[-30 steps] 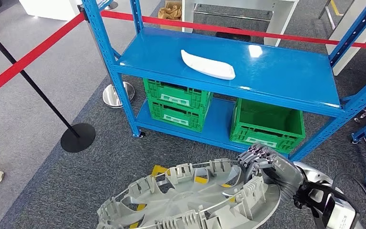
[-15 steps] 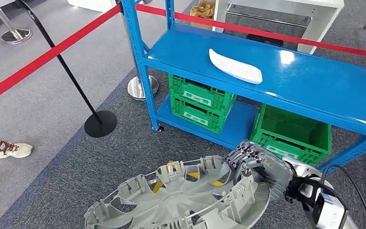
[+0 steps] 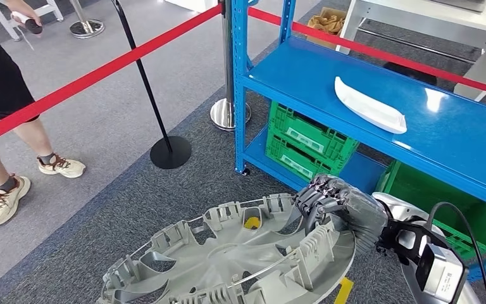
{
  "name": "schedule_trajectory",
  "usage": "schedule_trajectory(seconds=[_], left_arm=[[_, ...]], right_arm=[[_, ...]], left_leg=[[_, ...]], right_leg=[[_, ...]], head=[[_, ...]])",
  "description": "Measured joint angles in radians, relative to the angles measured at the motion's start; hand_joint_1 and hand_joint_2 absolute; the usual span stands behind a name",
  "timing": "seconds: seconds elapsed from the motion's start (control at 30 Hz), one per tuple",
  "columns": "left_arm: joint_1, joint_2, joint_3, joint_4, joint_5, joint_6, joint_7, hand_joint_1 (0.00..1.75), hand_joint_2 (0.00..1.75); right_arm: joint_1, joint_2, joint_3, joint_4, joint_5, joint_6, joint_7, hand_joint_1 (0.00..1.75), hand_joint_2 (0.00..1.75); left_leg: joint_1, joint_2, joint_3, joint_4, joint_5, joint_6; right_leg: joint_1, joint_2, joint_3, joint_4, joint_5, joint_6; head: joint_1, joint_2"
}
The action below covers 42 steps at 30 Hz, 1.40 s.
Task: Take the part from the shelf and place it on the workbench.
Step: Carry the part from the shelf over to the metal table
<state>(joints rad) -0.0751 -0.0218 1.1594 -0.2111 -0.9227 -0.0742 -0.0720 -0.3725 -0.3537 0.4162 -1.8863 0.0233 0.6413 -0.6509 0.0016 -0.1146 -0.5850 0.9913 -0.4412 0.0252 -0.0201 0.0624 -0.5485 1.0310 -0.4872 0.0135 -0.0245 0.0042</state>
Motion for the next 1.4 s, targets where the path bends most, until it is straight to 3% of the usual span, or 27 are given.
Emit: schedule_trajectory(seconds=[0.03, 0.1, 0.13, 0.2, 0.23, 0.27, 0.33, 0.4, 0.47, 0.53, 0.6, 0.63, 0.7, 0.77, 0.83, 0.87, 0.9, 0.97, 1.0, 1.07, 1.1, 1.13, 1.2, 1.27, 1.33, 1.37, 1.4], left_arm=[[0.000, -0.004, 0.000, 0.001, 0.000, 0.000, 0.000, 0.00, 1.75], [0.002, -0.009, 0.002, 0.003, 0.000, 0.001, 0.001, 0.00, 1.75], [0.004, -0.012, 0.003, 0.004, 0.000, 0.001, 0.001, 0.00, 1.75], [0.002, -0.015, 0.004, 0.004, -0.002, 0.002, 0.001, 0.00, 1.75], [0.000, -0.017, 0.004, 0.004, -0.003, 0.002, 0.001, 0.00, 1.75], [-0.003, -0.019, 0.004, 0.005, -0.005, 0.002, 0.001, 0.00, 1.75], [-0.003, -0.025, 0.004, 0.005, -0.007, 0.002, 0.001, 0.00, 1.75], [-0.002, -0.030, 0.004, 0.005, -0.008, 0.002, 0.000, 0.00, 1.75], [-0.004, -0.032, 0.004, 0.005, -0.008, 0.000, -0.003, 0.00, 1.75], [-0.008, -0.033, 0.004, 0.005, -0.009, -0.007, -0.007, 0.00, 1.75], [-0.009, -0.035, 0.004, 0.005, -0.011, -0.011, -0.011, 0.00, 1.75], [-0.008, -0.036, 0.004, 0.005, -0.013, -0.012, -0.013, 0.00, 1.75], [-0.008, -0.039, 0.004, 0.005, -0.017, -0.013, -0.015, 0.00, 1.75], [-0.011, -0.041, 0.004, 0.005, -0.019, -0.014, -0.017, 0.00, 1.75], [-0.011, -0.043, 0.004, 0.006, -0.020, -0.015, -0.018, 0.00, 1.75], [-0.010, -0.044, 0.004, 0.006, -0.020, -0.015, -0.018, 0.00, 1.75], [-0.009, -0.046, 0.004, 0.006, -0.020, -0.015, -0.018, 0.00, 1.75], [-0.009, -0.047, 0.004, 0.006, -0.020, -0.015, -0.018, 0.00, 1.75], [-0.010, -0.048, 0.004, 0.006, -0.020, -0.015, -0.018, 0.00, 1.75], [-0.009, -0.048, 0.004, 0.006, -0.021, -0.013, -0.017, 0.00, 1.75], [-0.007, -0.048, 0.004, 0.006, -0.022, -0.012, -0.017, 0.00, 1.75], [-0.005, -0.048, 0.004, 0.005, -0.024, -0.012, -0.017, 0.00, 1.75], [-0.004, -0.048, 0.004, 0.006, -0.029, -0.013, -0.017, 0.00, 1.75], [-0.008, -0.049, 0.004, 0.006, -0.032, -0.014, -0.017, 0.00, 1.75], [-0.011, -0.050, 0.004, 0.006, -0.036, -0.016, -0.017, 0.00, 1.75], [-0.011, -0.051, 0.004, 0.006, -0.037, -0.016, -0.016, 0.00, 1.75], [-0.011, -0.051, 0.004, 0.006, -0.038, -0.016, -0.014, 0.00, 1.75]], right_arm=[[-0.003, 0.004, 0.001, -0.001, 0.001, 0.000, 0.007, 1.75, 1.75], [-0.010, 0.013, 0.004, -0.004, -0.002, 0.000, 0.023, 1.75, 1.75], [-0.015, 0.017, 0.005, -0.006, -0.005, -0.001, 0.031, 1.75, 1.75], [-0.026, 0.022, 0.005, -0.009, -0.014, -0.003, 0.045, 1.75, 1.75], [-0.030, 0.024, 0.005, -0.010, -0.020, -0.004, 0.051, 1.75, 1.75], [-0.034, 0.026, 0.004, -0.011, -0.027, -0.006, 0.056, 1.75, 1.75], [-0.051, 0.031, 0.003, -0.011, -0.053, -0.010, 0.065, 1.75, 1.75], [-0.085, 0.037, 0.001, -0.014, -0.088, -0.011, 0.073, 1.75, 1.75], [-0.122, 0.038, -0.002, -0.021, -0.118, -0.009, 0.084, 1.75, 1.75], [-0.150, 0.035, -0.004, -0.027, -0.139, -0.004, 0.096, 1.75, 1.75], [-0.165, 0.033, -0.002, -0.028, -0.150, -0.002, 0.106, 1.75, 1.75], [-0.169, 0.032, -0.001, -0.029, -0.153, -0.003, 0.110, 1.75, 1.75], [-0.173, 0.029, 0.004, -0.031, -0.156, -0.008, 0.116, 1.75, 1.75], [-0.174, 0.023, 0.010, -0.033, -0.157, -0.013, 0.117, 1.75, 1.75], [-0.171, 0.018, 0.015, -0.034, -0.157, -0.014, 0.117, 1.75, 1.75], [-0.170, 0.016, 0.017, -0.034, -0.157, -0.014, 0.117, 1.75, 1.75], [-0.169, 0.015, 0.019, -0.034, -0.157, -0.014, 0.117, 1.75, 1.75], [-0.169, 0.011, 0.021, -0.035, -0.155, -0.014, 0.113, 1.75, 1.75], [-0.168, 0.008, 0.021, -0.037, -0.152, -0.014, 0.108, 1.75, 1.75], [-0.165, 0.004, 0.023, -0.039, -0.142, -0.015, 0.100, 1.75, 1.75], [-0.164, 0.003, 0.024, -0.041, -0.137, -0.015, 0.099, 1.75, 1.75], [-0.165, 0.003, 0.025, -0.041, -0.133, -0.015, 0.100, 1.75, 1.75], [-0.169, 0.007, 0.028, -0.042, -0.128, -0.016, 0.109, 1.75, 1.75], [-0.174, 0.010, 0.035, -0.042, -0.125, -0.017, 0.121, 1.75, 1.75], [-0.178, 0.010, 0.045, -0.041, -0.124, -0.019, 0.130, 1.75, 1.75], [-0.179, 0.010, 0.049, -0.041, -0.124, -0.020, 0.134, 1.75, 1.75], [-0.180, 0.010, 0.052, -0.041, -0.124, -0.021, 0.136, 1.75, 1.75]], left_leg=[[0.002, -0.011, -0.006, 0.002, 0.002, -0.007], [0.006, -0.033, -0.017, 0.002, 0.008, -0.021], [0.006, -0.025, -0.023, 0.008, 0.004, -0.026], [0.003, 0.031, -0.057, 0.069, -0.032, -0.035], [0.002, 0.069, -0.088, 0.130, -0.063, -0.039], [0.003, 0.092, -0.120, 0.197, -0.093, -0.043], [0.008, 0.106, -0.163, 0.284, -0.115, -0.048], [0.011, 0.116, -0.134, 0.231, -0.074, -0.048], [0.007, 0.160, -0.056, 0.092, -0.022, -0.042], [-0.001, 0.188, -0.013, 0.016, -0.007, -0.031], [-0.006, 0.170, -0.015, 0.011, -0.008, -0.017], [-0.005, 0.157, -0.015, 0.009, -0.006, -0.011], [0.000, 0.133, -0.013, 0.004, 0.000, 0.003], [0.002, 0.107, -0.015, 0.004, 0.003, 0.011], [0.000, 0.078, -0.016, 0.004, 0.004, 0.014], [0.000, 0.063, -0.016, 0.005, 0.005, 0.014], [0.001, 0.048, -0.015, 0.007, 0.005, 0.013], [0.000, 0.019, -0.017, 0.013, 0.004, 0.009], [0.000, 0.007, -0.020, 0.017, 0.003, 0.004], [0.002, -0.015, -0.031, 0.021, 0.006, -0.009], [0.005, -0.025, -0.035, 0.019, 0.009, -0.016], [0.006, -0.027, -0.040, 0.020, 0.009, -0.022], [0.004, 0.016, -0.063, 0.056, -0.014, -0.032], [0.002, 0.081, -0.119, 0.169, -0.073, -0.039], [0.004, 0.104, -0.178, 0.289, -0.117, -0.043], [0.005, 0.107, -0.187, 0.307, -0.115, -0.043], [0.005, 0.110, -0.173, 0.282, -0.096, -0.042]], right_leg=[[0.001, 0.010, 0.008, -0.019, 0.001, 0.000], [0.003, -0.006, 0.009, -0.021, 0.002, -0.004], [0.002, -0.019, 0.010, -0.022, 0.004, -0.008], [0.000, -0.047, 0.010, -0.025, 0.008, -0.018], [0.001, -0.062, 0.010, -0.025, 0.008, -0.020], [0.002, -0.075, 0.010, -0.025, 0.007, -0.022], [0.004, -0.104, 0.009, -0.025, 0.007, -0.023], [0.004, -0.130, 0.010, -0.025, 0.005, -0.022], [0.007, -0.151, 0.014, -0.024, 0.001, -0.015], [0.012, -0.171, 0.017, -0.024, -0.004, -0.006], [0.013, -0.192, 0.022, -0.026, -0.006, 0.004], [0.011, -0.190, 0.023, -0.023, -0.011, 0.010], [0.007, -0.145, 0.005, 0.027, -0.047, 0.019], [0.005, -0.087, -0.056, 0.158, -0.111, 0.022], [0.005, -0.069, -0.113, 0.266, -0.142, 0.022], [0.005, -0.067, -0.117, 0.267, -0.129, 0.021], [0.004, -0.063, -0.102, 0.227, -0.098, 0.018], [0.000, -0.029, -0.042, 0.086, -0.028, 0.014], [-0.002, -0.010, -0.019, 0.032, -0.008, 0.013], [-0.001, 0.009, -0.004, -0.006, -0.004, 0.011], [0.001, 0.000, -0.004, -0.007, -0.002, 0.007], [0.002, -0.012, -0.002, -0.009, 0.001, 0.001], [-0.001, -0.038, 0.000, -0.014, 0.005, -0.010], [0.001, -0.065, 0.001, -0.016, 0.006, -0.017], [0.004, -0.095, 0.000, -0.016, 0.004, -0.019], [0.004, -0.110, 0.000, -0.016, 0.003, -0.019], [0.005, -0.124, 0.001, -0.015, 0.002, -0.018]], head=[[0.000, 0.000], [-0.001, 0.000], [-0.001, 0.000], [-0.009, 0.000], [-0.012, 0.000], [-0.016, 0.000], [-0.016, 0.000], [-0.016, 0.000], [-0.017, 0.000], [-0.015, 0.000], [-0.014, 0.000], [-0.014, 0.000], [-0.010, 0.000], [-0.006, 0.000], [-0.005, 0.000], [-0.005, 0.000], [-0.005, 0.000], [-0.005, 0.000], [-0.006, 0.000], [-0.006, 0.000], [-0.006, 0.000], [-0.006, 0.000], [-0.011, 0.000], [-0.017, 0.000], [-0.018, 0.000], [-0.018, 0.000], [-0.018, 0.000]])
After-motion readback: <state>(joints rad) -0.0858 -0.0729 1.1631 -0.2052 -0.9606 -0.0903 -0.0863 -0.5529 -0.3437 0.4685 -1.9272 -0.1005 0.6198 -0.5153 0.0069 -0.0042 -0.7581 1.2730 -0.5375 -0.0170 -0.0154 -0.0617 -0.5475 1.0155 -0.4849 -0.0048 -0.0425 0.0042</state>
